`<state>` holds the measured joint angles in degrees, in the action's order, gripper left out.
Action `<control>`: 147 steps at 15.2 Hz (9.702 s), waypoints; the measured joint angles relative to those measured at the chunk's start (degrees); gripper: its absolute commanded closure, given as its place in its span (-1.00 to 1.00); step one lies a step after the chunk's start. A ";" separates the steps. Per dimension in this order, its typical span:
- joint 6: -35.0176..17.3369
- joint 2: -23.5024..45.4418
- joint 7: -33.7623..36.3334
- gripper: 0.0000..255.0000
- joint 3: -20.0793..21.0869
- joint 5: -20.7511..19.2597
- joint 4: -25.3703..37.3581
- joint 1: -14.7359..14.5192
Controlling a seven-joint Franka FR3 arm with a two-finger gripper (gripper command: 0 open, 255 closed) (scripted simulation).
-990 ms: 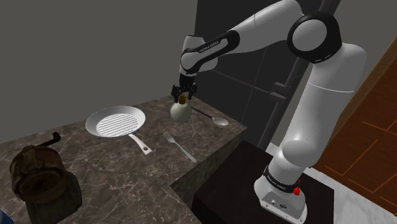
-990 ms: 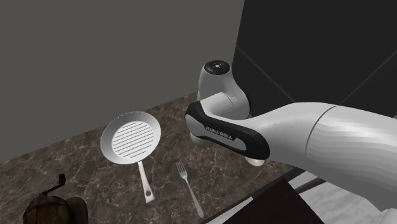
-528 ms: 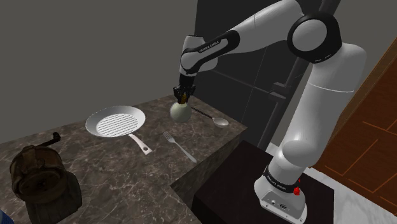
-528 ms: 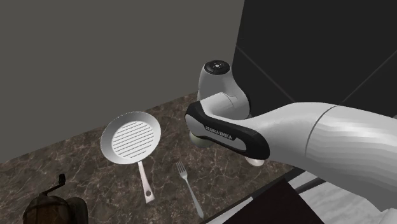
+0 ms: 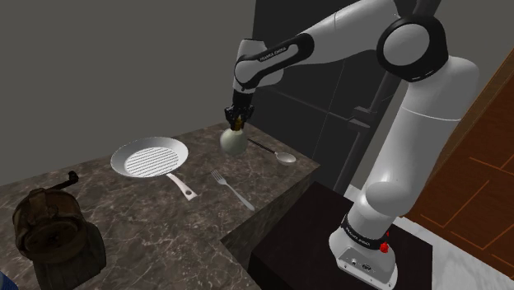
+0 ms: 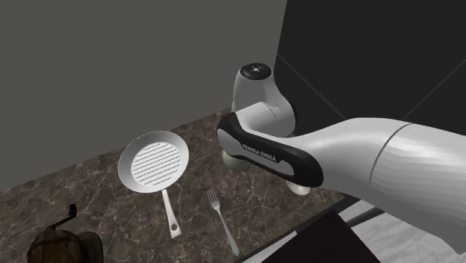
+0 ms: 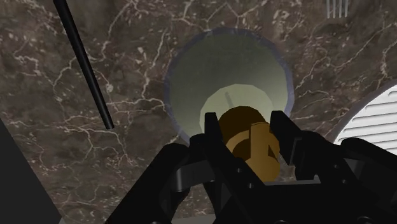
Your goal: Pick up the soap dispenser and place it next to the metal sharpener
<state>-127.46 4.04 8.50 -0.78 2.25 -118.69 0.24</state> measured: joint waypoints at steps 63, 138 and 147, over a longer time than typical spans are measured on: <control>34.39 -9.58 22.21 1.00 11.12 -1.34 25.19 -9.89; 7.98 15.61 66.44 1.00 28.54 -16.27 19.96 -31.71; 6.13 16.50 66.97 -1.00 28.30 -16.91 18.89 -31.91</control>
<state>-121.33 20.53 75.47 27.52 -14.66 -99.79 -31.67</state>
